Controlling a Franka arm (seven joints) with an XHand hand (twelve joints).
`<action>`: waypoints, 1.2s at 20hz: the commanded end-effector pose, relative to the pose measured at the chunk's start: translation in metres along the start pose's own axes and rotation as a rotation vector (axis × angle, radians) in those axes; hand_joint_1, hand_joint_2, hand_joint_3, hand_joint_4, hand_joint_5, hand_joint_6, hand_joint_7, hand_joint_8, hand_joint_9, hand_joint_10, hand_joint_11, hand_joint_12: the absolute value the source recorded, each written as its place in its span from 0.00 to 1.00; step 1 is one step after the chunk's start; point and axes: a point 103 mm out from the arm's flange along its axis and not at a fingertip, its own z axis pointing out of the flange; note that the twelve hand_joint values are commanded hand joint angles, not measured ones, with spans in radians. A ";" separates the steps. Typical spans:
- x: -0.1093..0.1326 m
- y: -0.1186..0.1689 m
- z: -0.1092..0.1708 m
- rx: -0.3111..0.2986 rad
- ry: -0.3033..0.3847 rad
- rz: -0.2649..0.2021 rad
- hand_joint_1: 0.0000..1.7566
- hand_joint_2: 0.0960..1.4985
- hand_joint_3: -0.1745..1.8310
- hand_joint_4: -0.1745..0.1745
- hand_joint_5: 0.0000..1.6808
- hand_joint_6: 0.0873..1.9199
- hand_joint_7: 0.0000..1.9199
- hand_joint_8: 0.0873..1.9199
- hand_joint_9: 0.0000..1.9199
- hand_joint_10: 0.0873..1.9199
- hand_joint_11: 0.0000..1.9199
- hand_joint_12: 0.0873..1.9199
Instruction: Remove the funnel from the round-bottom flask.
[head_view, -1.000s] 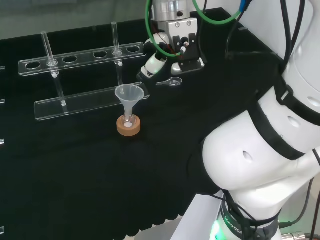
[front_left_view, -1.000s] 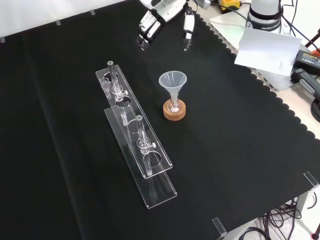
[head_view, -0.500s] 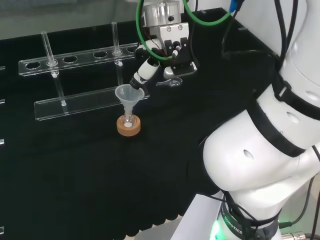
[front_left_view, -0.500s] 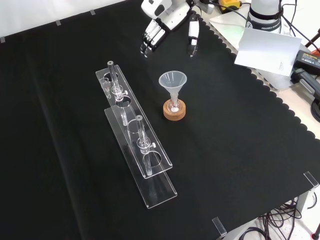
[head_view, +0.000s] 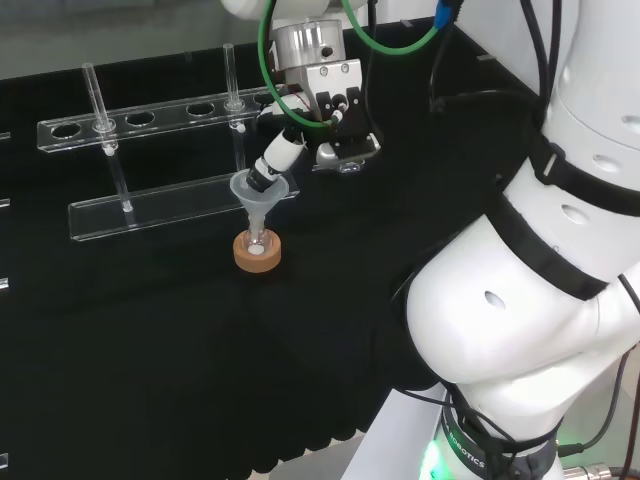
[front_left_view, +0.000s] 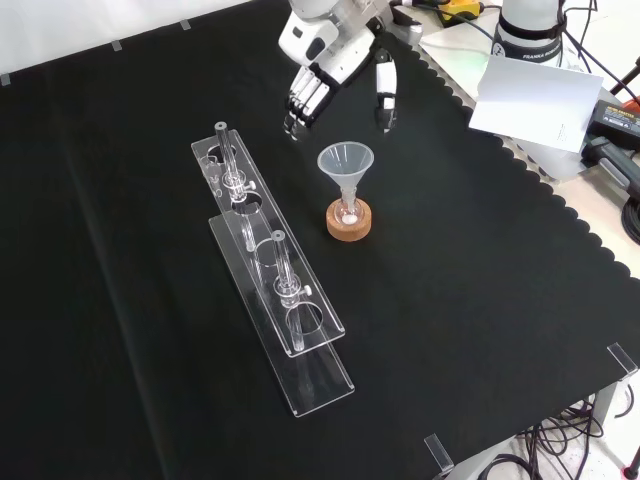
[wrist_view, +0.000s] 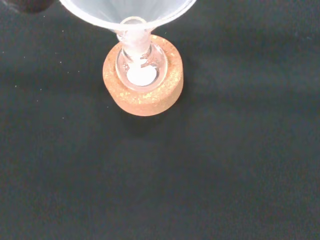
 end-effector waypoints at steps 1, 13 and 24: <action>0.007 0.011 0.007 0.030 -0.034 -0.019 0.33 0.50 0.05 0.40 0.00 0.00 0.00 0.10 0.04 0.44 0.14 0.78; 0.020 0.020 0.012 0.060 -0.062 -0.050 0.38 0.48 0.05 0.46 0.00 0.00 0.00 0.03 0.02 0.44 0.17 0.77; 0.015 0.022 0.017 0.051 -0.058 -0.060 0.38 0.48 0.05 0.46 0.00 0.00 0.00 0.03 0.02 0.45 0.17 0.77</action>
